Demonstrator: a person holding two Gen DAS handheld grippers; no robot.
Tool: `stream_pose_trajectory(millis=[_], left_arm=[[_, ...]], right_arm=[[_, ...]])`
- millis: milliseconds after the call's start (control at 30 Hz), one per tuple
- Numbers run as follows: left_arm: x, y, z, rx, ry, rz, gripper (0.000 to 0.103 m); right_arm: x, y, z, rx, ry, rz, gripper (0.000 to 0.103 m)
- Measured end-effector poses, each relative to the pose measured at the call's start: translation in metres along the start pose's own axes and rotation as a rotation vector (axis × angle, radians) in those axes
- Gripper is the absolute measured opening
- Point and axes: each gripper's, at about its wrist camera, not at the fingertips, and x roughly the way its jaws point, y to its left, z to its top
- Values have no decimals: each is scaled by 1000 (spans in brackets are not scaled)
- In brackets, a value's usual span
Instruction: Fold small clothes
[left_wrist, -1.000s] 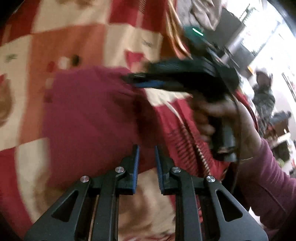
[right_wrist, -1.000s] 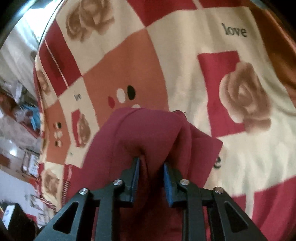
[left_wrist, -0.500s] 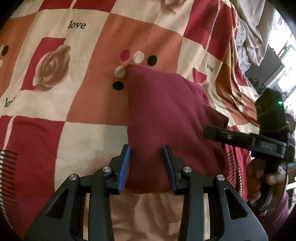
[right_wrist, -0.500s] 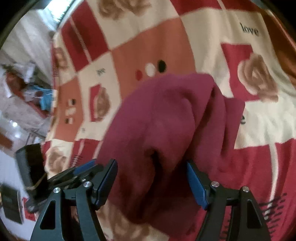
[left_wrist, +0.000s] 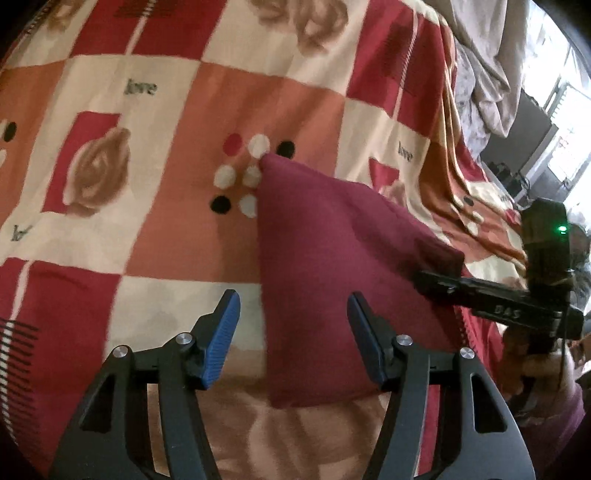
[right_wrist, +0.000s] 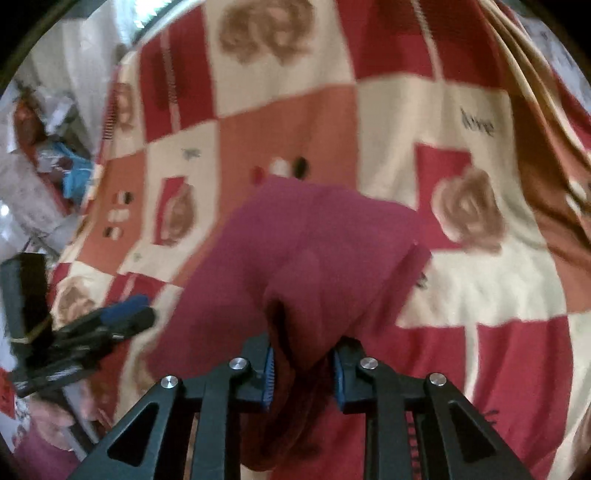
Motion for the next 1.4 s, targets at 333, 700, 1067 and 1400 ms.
stream_pose_trajectory(millis=[333,700,1067,1400], left_arm=[[28,-12,-13,68,66,70,60],[36,-18,-15,104,78,89,61],[34,-23,-17,119,63,119,60],[34,-25,-18,119,65,125,60]], right_arm=[[-59,-4,1,43,-174,-65,47],[17,2,19,-41,-40,-161,37],[-10,13,9,-54,-83,-159,37],[-1,15,-10,-72,-41,-190,37]])
